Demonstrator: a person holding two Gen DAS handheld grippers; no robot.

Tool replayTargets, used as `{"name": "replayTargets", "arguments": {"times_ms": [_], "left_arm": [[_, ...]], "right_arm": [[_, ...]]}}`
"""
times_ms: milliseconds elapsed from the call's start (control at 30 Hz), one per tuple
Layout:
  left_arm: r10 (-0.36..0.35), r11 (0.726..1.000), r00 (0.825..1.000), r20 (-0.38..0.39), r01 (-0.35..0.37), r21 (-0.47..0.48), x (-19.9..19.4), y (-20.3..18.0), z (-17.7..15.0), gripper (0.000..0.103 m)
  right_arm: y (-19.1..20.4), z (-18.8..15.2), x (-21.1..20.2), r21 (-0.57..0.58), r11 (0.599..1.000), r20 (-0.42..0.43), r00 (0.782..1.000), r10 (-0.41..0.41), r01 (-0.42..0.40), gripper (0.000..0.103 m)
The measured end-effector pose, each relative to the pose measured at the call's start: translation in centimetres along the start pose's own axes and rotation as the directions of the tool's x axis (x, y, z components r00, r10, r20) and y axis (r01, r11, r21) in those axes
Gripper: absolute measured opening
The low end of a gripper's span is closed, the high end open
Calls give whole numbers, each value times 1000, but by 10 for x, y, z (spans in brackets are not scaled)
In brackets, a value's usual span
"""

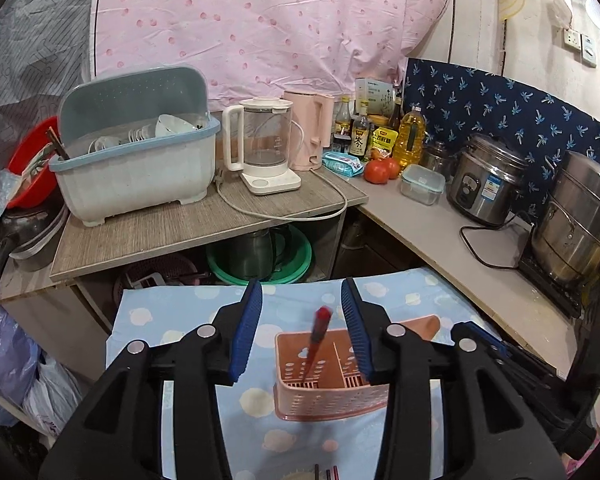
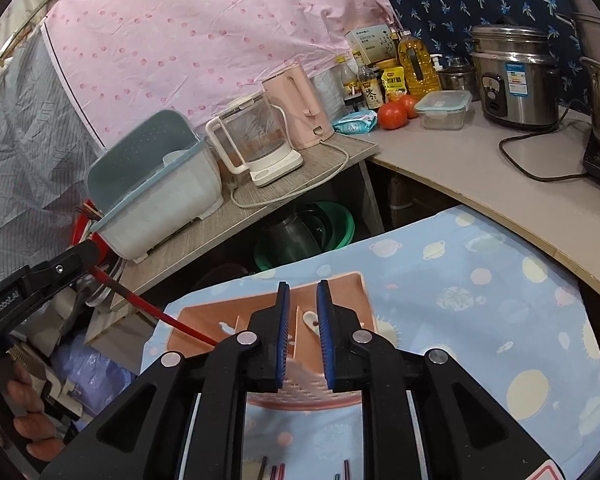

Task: Organize utensils
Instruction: 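Lower the chopstick into the holder and open the left tool while the right tool releases the spoon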

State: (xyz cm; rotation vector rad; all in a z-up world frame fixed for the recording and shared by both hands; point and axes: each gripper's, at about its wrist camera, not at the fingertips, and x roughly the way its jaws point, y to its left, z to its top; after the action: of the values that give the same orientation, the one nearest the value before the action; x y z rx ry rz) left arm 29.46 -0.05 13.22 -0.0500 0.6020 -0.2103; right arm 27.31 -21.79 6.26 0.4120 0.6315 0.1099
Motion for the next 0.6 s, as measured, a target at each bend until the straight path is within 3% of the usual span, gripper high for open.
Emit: {"name": "replayTargets", "arguments": {"times_ms": [333, 600], "left_arm": [[-9, 1000, 1000, -30, 9, 1, -46, 1, -36, 42], [-32, 999, 993, -115, 35, 27, -87, -6, -111, 47]], "right_arm": [[3, -41, -60, -17, 1000, -6, 1000, -8, 7, 20], [-15, -109, -122, -25, 998, -57, 997, -61, 60, 23]]}}
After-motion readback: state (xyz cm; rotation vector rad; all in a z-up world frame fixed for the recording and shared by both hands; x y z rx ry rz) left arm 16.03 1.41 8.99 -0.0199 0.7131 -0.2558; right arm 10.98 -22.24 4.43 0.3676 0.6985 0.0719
